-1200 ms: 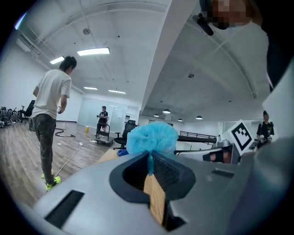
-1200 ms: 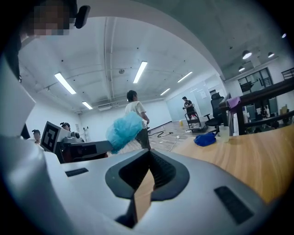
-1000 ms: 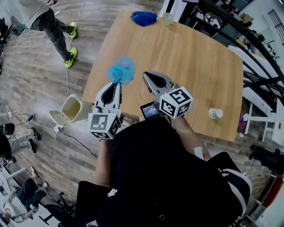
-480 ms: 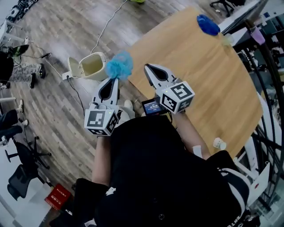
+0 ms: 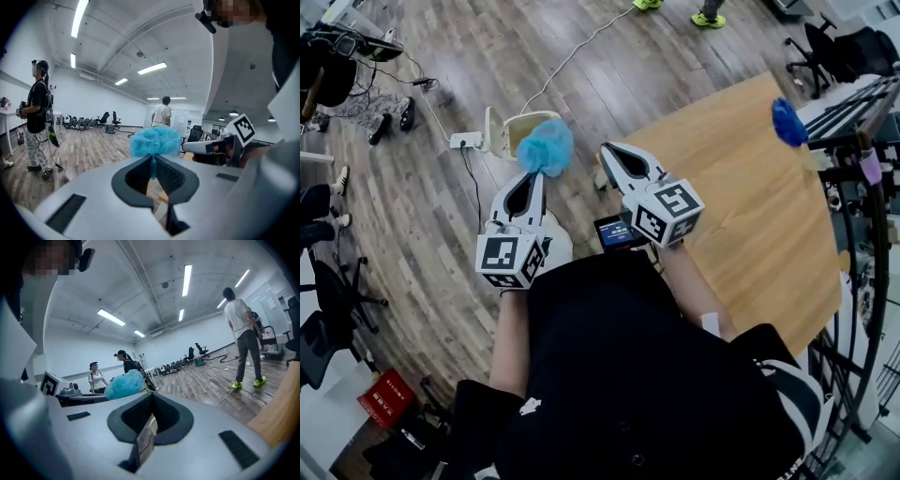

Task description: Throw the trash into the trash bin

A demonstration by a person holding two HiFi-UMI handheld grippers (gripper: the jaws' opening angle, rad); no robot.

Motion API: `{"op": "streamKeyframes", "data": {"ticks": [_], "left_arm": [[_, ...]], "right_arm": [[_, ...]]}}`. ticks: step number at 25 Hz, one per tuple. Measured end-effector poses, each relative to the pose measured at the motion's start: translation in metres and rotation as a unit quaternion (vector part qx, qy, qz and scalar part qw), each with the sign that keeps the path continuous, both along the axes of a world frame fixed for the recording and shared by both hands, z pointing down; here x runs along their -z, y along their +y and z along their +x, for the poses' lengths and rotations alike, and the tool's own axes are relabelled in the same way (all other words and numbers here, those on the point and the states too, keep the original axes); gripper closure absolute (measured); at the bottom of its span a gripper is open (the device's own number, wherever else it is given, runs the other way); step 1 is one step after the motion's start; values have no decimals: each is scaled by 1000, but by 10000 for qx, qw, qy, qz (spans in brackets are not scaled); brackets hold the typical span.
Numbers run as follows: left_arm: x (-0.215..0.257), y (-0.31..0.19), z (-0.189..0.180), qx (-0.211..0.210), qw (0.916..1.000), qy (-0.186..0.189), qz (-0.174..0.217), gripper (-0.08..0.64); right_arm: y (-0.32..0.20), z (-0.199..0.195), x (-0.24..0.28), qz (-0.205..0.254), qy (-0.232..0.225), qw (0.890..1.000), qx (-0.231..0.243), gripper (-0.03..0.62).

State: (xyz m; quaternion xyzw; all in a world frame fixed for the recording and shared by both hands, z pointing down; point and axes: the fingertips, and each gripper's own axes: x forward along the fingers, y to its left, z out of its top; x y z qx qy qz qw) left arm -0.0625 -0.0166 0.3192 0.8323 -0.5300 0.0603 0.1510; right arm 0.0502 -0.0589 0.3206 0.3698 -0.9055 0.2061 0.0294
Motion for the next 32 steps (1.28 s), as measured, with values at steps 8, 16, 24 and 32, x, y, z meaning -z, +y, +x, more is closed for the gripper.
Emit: {"op": "streamKeyframes", "data": {"ticks": [8, 16, 24, 32], "left_arm": [[7, -77, -104, 99, 9998, 120, 149, 540], [-51, -134, -134, -164, 9982, 91, -562, 540], [-182, -207, -130, 2, 9790, -239, -2023, 540], [-425, -258, -140, 178, 9411, -932, -3245, 540]], "right_arm": [[-69, -107, 12, 202, 122, 9995, 190, 594], [-126, -145, -29, -221, 354, 9991, -42, 594], [-225, -128, -127, -1086, 383, 9916, -581, 594], [-268, -138, -239, -1779, 148, 9813, -726, 594]]}}
